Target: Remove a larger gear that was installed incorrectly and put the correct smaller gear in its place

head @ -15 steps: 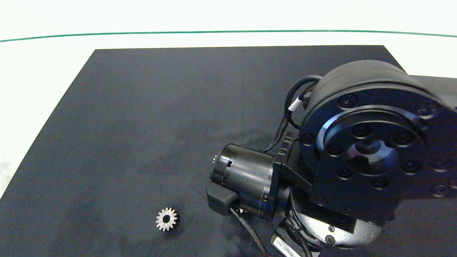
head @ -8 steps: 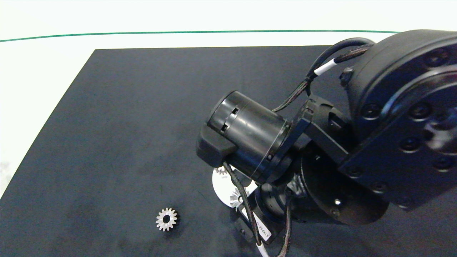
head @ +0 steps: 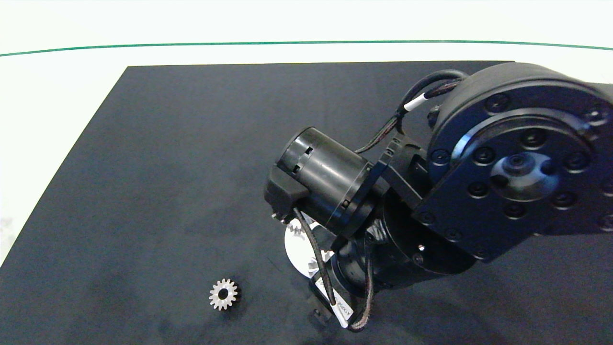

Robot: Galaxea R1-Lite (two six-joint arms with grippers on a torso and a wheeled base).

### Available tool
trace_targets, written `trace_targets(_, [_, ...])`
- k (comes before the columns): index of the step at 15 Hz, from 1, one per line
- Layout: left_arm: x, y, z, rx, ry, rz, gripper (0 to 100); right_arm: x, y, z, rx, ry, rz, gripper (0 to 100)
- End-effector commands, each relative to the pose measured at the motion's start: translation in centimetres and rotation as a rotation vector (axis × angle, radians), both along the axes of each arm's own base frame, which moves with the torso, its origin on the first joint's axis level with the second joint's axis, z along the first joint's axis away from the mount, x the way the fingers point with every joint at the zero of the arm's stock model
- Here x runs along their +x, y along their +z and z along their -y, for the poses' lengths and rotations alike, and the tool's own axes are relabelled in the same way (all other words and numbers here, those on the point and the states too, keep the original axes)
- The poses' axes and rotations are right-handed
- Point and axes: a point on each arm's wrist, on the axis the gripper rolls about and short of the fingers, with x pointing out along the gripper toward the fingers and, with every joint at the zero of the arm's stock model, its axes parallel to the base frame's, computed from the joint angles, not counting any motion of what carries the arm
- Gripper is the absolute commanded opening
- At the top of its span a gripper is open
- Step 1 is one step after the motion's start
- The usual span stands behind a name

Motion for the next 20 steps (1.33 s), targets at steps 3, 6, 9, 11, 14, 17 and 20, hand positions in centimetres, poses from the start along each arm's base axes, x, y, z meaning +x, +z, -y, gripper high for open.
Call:
trace_targets(3, [0.0, -0.1, 0.0, 0.002, -0.001, -0.01, 100, 1.8, -2.3, -0.9, -0.042, -0.015, -0.021, 100])
trace_targets(6, [-0.1, -0.1, 0.0, 0.003, -0.002, -0.01, 100, 2.5, -2.5, -0.8, -0.061, 0.022, -0.009, 100])
trace_targets(9, [-0.1, -0.1, 0.0, 0.008, -0.006, -0.012, 100, 2.5, -2.6, -0.9, -0.06, 0.024, -0.008, 100])
trace_targets(11, [-0.1, -0.1, 0.0, 0.007, -0.007, -0.01, 100, 2.9, -2.6, -1.4, -0.024, 0.029, 0.019, 100])
trace_targets(14, [-0.1, -0.1, 0.0, 0.007, -0.008, -0.009, 100, 2.9, -2.6, -1.7, -0.022, 0.057, 0.033, 100])
trace_targets(17, [-0.1, -0.1, 0.0, 0.008, -0.007, -0.009, 100, 3.0, -2.9, -1.8, -0.029, 0.059, 0.029, 100])
trace_targets(20, [-0.1, -0.1, 0.0, 0.007, -0.008, -0.009, 100, 3.1, -3.3, -2.0, -0.039, 0.059, 0.022, 97])
